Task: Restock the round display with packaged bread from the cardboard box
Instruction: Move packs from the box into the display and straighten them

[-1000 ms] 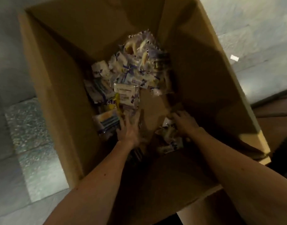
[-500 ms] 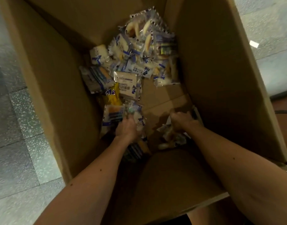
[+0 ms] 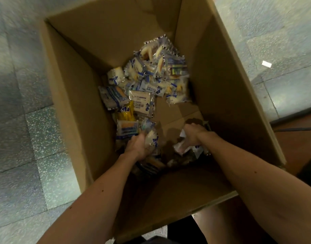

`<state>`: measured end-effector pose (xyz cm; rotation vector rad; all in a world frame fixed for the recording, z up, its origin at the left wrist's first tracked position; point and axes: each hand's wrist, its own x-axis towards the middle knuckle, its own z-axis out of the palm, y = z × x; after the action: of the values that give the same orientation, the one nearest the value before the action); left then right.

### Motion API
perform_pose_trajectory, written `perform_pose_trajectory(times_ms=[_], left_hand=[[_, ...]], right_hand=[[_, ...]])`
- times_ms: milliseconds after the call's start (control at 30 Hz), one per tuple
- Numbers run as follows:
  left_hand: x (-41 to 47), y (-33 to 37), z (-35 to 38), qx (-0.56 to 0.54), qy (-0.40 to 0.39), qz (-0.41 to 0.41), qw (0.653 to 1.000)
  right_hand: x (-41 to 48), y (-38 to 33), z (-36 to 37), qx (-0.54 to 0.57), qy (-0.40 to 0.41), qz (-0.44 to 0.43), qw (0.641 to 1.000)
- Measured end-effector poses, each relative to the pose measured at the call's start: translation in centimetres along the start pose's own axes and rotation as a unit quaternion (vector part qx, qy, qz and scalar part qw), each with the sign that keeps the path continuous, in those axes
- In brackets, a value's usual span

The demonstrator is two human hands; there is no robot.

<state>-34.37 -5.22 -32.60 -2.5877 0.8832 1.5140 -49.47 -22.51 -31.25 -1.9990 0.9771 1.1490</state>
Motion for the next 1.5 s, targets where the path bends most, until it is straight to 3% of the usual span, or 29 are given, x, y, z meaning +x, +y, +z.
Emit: perform_pose_trajectory(times_ms=[267,367,500,900,1233,1500], left_hand=[[-4.4,1.9,-7.6,-0.096,0.04,0.119,0.987],[-6.8,2.5,-11.8,-0.1,0.067,0.173,0.978],[-10.6,3.2,-16.8,-0.086,0.08,0.253,0.96],[-22.0,4.4,-26.4,-0.106,0.108,0.416,0.897],[-27.1,3.6,-30.3,-0.209,0.1,0.426,0.875],[-20.8,0.8,-37.6,-0.238,0.098,0.4,0.88]], right_hand=[[-6.8,-2.1,-4.6,0.081,0.079,-0.021,0.993],[-11.2,-3.2,-6.4,0.114,0.151,-0.014,0.982],[-17.7,-4.8,-7.7,0.148,0.25,0.0,0.957],[-35.8,-8.4,-8.2,0.3,0.412,0.004,0.86],[-38.8,-12.1,-9.2,0.42,0.465,-0.112,0.772],[-33.1,-19.6,-14.7,0.425,0.47,-0.109,0.765]])
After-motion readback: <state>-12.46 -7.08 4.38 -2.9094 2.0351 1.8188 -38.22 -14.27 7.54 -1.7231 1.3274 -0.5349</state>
